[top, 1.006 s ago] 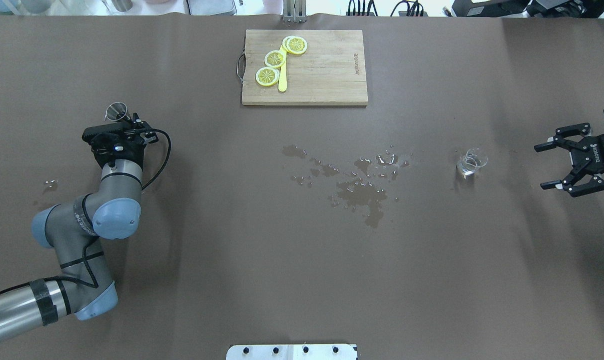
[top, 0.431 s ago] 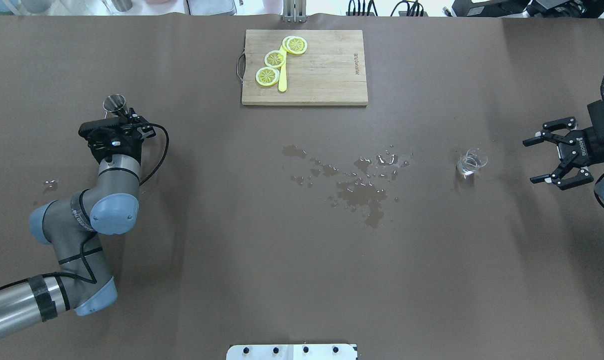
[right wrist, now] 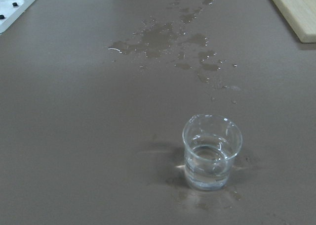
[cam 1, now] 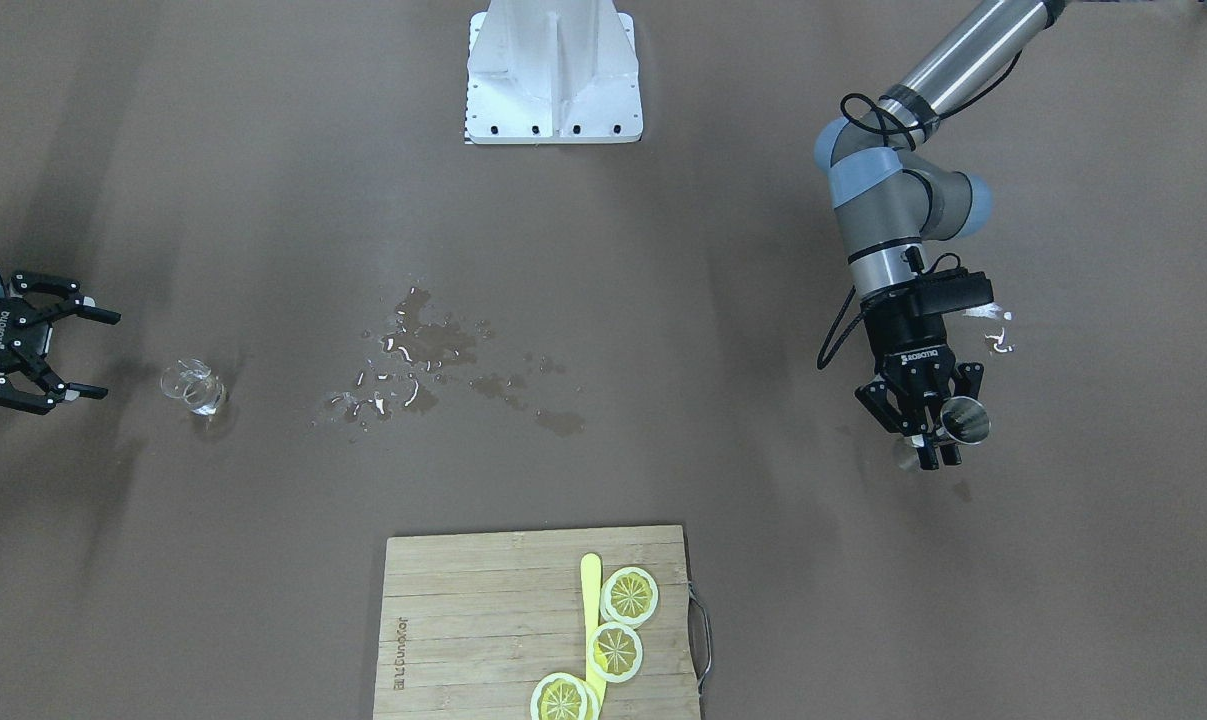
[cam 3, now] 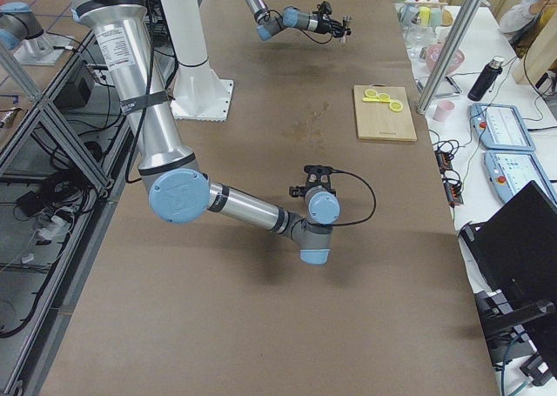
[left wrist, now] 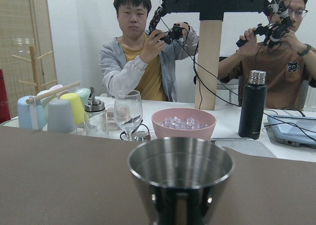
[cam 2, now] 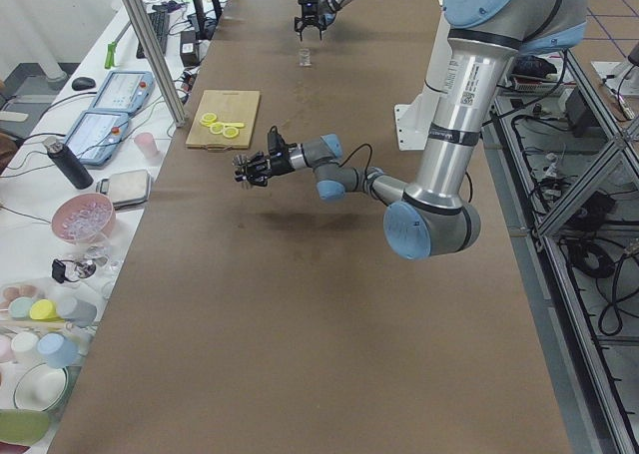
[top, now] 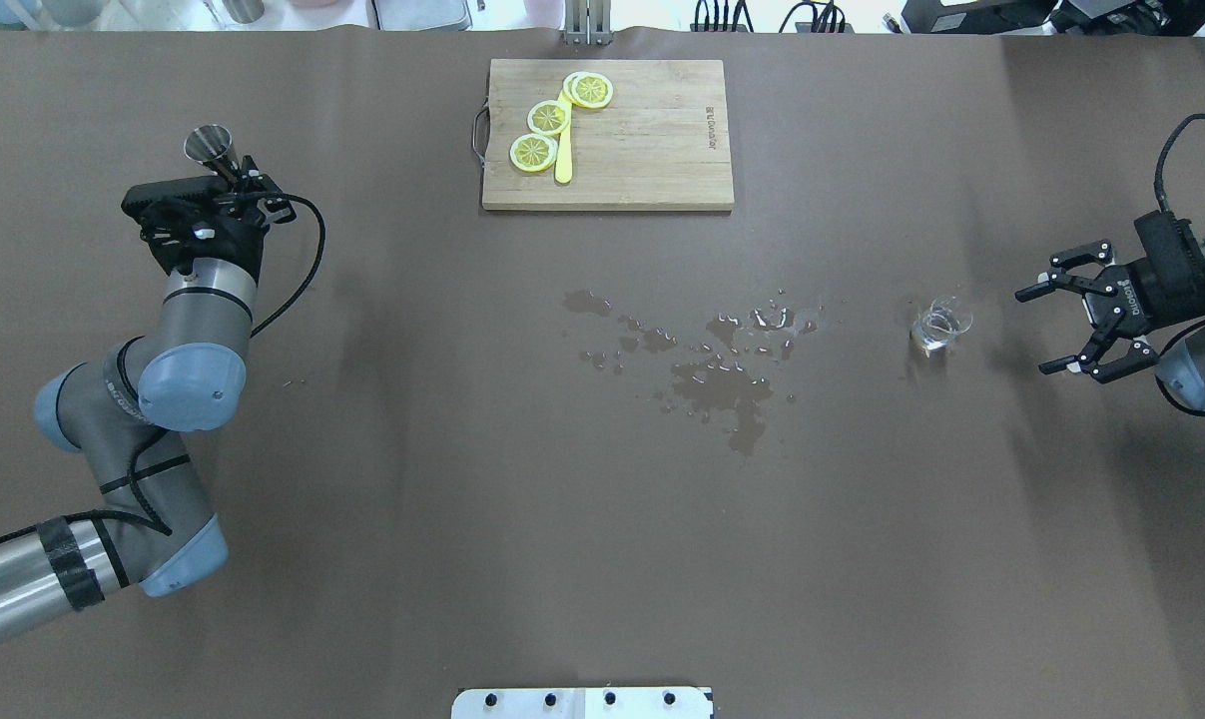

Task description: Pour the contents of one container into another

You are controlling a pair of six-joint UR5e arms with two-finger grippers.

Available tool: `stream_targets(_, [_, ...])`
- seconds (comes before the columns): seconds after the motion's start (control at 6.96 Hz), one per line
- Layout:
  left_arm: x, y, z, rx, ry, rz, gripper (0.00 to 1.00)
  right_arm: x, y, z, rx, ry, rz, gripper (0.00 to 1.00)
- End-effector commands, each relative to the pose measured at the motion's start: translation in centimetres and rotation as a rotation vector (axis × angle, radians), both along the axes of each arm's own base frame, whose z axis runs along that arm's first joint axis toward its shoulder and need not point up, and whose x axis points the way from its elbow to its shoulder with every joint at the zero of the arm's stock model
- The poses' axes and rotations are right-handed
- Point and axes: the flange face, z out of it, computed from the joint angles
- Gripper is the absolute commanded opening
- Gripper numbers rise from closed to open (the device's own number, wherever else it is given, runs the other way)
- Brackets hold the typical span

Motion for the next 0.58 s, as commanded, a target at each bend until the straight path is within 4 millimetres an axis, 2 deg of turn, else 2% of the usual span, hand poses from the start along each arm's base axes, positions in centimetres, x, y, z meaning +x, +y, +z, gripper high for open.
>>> stream_targets(0.0, [-0.7,0.1,-3.1,0.150,-0.057,0.170,0.00,-1.6,0.1,0.3,0.043,-0.017,-0.031,0.99])
stream_targets(0.14, [0.7,-0.6,-8.5,0.251,-0.111,0.232,0.00,-2.3,-0.2,0.3,0.063,-0.017,-0.039,0.99])
stream_targets(0.29, [2.2,-1.1,-12.7,0.309,-0.126,0.298,0.00,-2.7,-0.4,0.4,0.064,-0.015,-0.044,0.99])
stream_targets(0.43, [3.2,-0.7,-12.9,0.323,-0.116,0.409,0.00,-3.1,-0.9,0.1,0.071,-0.016,-0.044,0.99])
